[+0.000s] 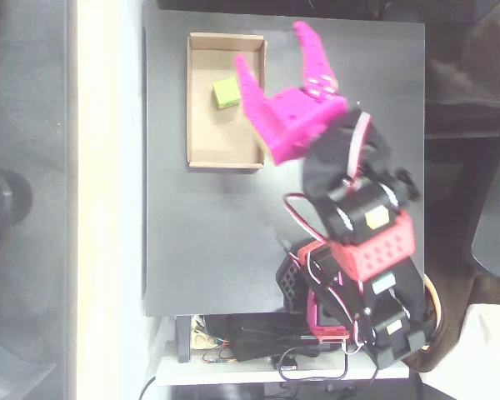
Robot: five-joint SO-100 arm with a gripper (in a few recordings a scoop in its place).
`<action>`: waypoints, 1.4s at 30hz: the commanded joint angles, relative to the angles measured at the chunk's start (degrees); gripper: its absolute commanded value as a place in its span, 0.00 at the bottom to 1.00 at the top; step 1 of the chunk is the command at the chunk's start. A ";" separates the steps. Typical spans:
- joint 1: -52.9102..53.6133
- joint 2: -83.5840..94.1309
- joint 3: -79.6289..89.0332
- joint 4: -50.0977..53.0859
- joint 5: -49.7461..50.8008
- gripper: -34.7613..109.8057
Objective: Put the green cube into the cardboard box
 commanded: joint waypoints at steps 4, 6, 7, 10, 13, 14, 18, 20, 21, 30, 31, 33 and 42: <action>7.21 8.53 -1.14 0.53 0.18 0.46; 9.84 10.37 -0.62 0.53 0.18 0.46; 10.99 11.16 -0.44 0.53 0.18 0.46; 14.15 12.83 -0.35 0.53 0.18 0.46; 16.44 13.71 -0.35 0.62 0.18 0.46; 17.14 14.06 -0.26 0.62 0.18 0.46; 19.69 15.21 -0.26 0.79 0.26 0.43; 21.01 15.82 -0.26 1.23 0.35 0.40; 21.53 16.08 -0.18 1.32 0.70 0.38; 22.15 20.04 10.28 0.88 0.26 0.35; 22.15 21.62 13.27 0.79 0.26 0.35; 22.15 25.40 19.07 0.70 0.18 0.35; 22.06 38.32 41.40 0.70 0.18 0.26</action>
